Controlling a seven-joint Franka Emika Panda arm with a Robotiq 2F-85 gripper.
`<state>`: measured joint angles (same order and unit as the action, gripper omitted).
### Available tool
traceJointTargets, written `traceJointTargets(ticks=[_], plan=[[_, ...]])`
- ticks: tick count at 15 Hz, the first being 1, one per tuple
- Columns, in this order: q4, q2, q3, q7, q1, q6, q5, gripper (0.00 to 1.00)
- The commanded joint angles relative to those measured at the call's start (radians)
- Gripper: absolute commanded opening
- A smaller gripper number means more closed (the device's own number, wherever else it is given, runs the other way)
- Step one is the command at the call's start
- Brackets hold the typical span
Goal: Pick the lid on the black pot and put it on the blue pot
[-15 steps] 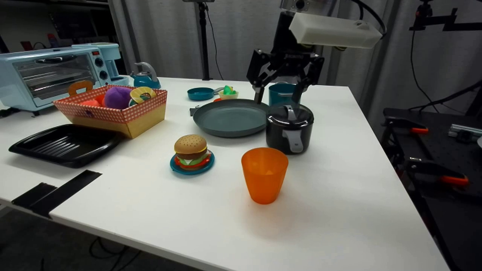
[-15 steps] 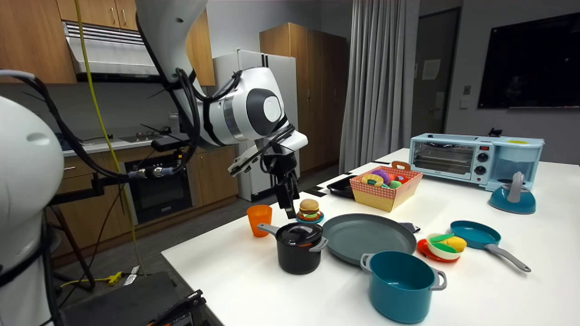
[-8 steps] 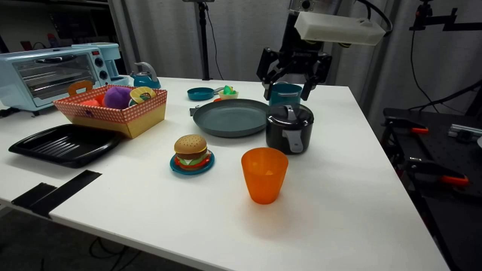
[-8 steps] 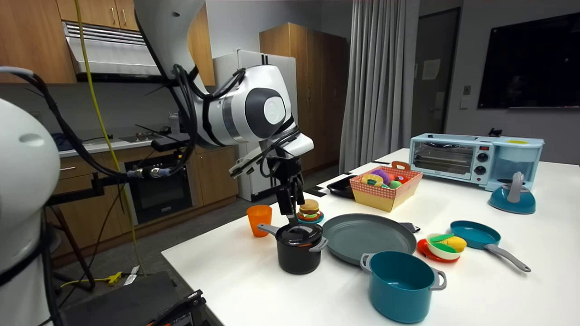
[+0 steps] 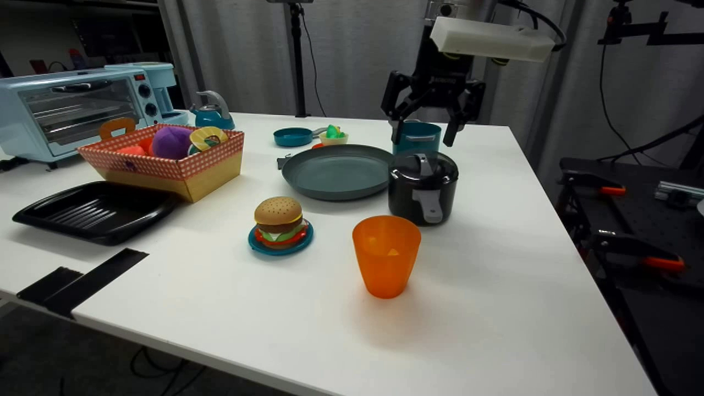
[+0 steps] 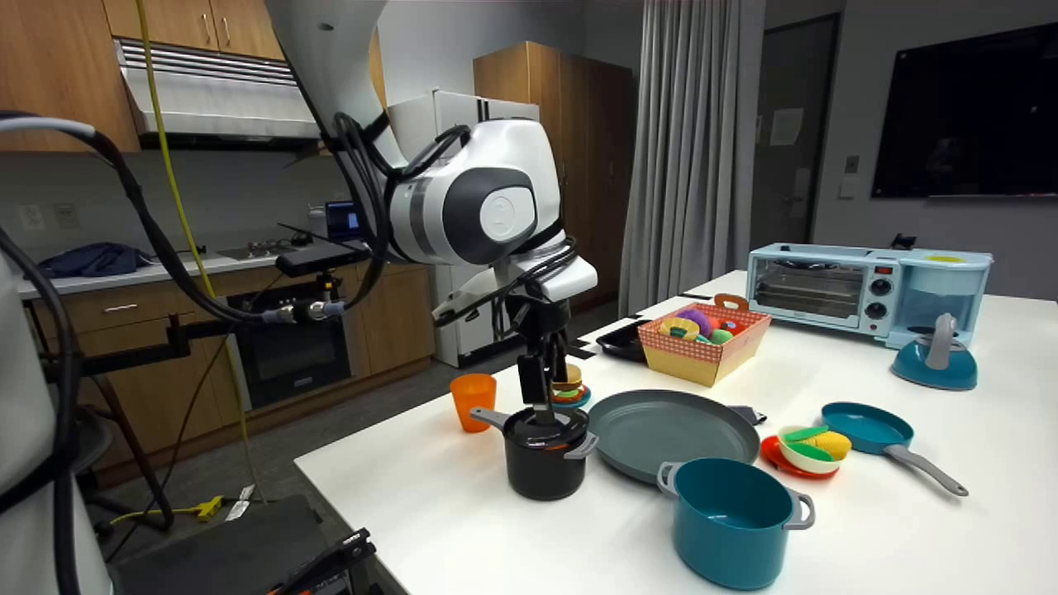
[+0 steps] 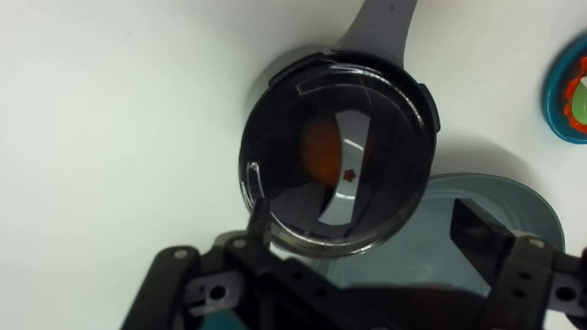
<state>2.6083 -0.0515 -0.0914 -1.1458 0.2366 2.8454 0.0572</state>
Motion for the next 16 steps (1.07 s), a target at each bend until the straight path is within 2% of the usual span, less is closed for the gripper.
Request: traceJointTargets(ticks=[1,6,7,8,9,10,16], plan=[[-0.04,-0.035,0.078,0.129,-0.071,-0.021,-0.132,1.0],[-0.091,-0.089,0.102,0.206,-0.106,-0.053,-0.191,1.0],[-0.096,-0.096,0.101,0.217,-0.112,-0.055,-0.198,0.93],[-0.099,-0.099,0.098,0.229,-0.118,-0.057,-0.205,0.74],[-0.101,-0.101,0.097,0.238,-0.124,-0.058,-0.212,0.68],[-0.101,-0.102,0.095,0.248,-0.13,-0.055,-0.215,0.68],[-0.094,-0.084,0.085,0.263,-0.155,-0.05,-0.216,0.2]])
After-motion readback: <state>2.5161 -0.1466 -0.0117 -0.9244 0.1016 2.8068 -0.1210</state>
